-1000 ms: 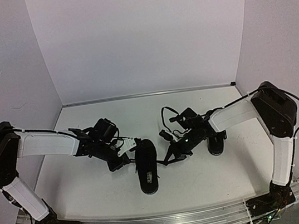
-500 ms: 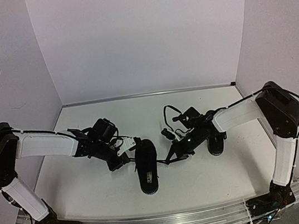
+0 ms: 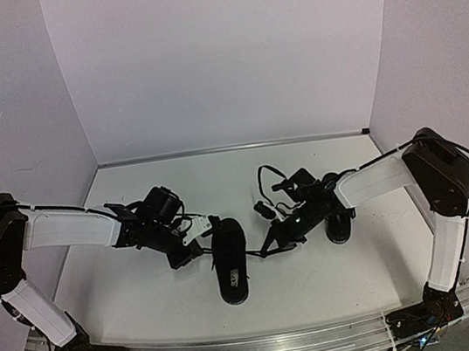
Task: Tie the shoes
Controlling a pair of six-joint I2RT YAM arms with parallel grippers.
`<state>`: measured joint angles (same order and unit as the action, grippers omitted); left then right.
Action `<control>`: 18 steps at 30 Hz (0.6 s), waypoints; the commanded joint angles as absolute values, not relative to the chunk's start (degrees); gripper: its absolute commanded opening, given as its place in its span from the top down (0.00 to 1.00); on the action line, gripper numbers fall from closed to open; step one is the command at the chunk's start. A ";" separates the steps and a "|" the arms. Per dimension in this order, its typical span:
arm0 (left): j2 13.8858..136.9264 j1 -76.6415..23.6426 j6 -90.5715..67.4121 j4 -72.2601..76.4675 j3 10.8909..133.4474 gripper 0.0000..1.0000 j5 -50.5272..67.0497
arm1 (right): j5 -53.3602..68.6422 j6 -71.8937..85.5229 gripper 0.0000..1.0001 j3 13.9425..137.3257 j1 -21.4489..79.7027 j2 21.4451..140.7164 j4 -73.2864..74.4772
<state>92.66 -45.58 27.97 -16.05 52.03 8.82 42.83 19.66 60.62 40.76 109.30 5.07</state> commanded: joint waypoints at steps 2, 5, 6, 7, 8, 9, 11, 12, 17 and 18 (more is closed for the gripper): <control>91.99 -43.04 26.82 -20.02 51.10 1.00 2.44 | 37.71 18.81 1.00 58.28 38.24 108.10 11.16; 91.63 -42.98 26.81 -19.76 50.66 1.00 2.28 | 37.62 18.71 1.00 58.14 38.18 108.03 11.16; 91.58 -42.98 26.81 -19.63 50.46 1.00 2.33 | 37.62 18.65 1.00 58.10 38.15 108.08 11.16; 91.54 -42.98 26.81 -19.61 50.38 1.00 2.37 | 37.68 18.63 1.00 58.10 38.14 108.18 11.16; 91.54 -42.98 26.76 -19.65 50.55 1.00 2.46 | 38.02 18.62 1.00 58.14 38.14 108.19 11.05; 91.53 -42.98 26.75 -19.65 50.80 1.00 2.86 | 38.48 18.68 1.00 58.24 38.14 108.22 10.80; 91.48 -42.99 26.90 -19.32 51.75 1.00 5.02 | 39.99 19.04 1.00 58.92 38.22 108.23 9.83; 91.48 -42.98 26.94 -18.96 52.37 1.00 6.06 | 41.02 19.20 1.00 59.58 38.31 108.17 9.18; 93.04 -43.57 28.05 -19.48 57.35 1.00 9.72 | 44.63 18.81 1.00 66.69 40.39 108.28 8.87; 93.41 -43.95 28.34 -19.61 58.08 1.00 9.98 | 44.97 18.88 1.00 68.16 40.82 108.56 8.91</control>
<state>92.68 -44.72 27.24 -17.01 53.49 10.51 44.20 19.53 62.54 40.49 109.27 5.87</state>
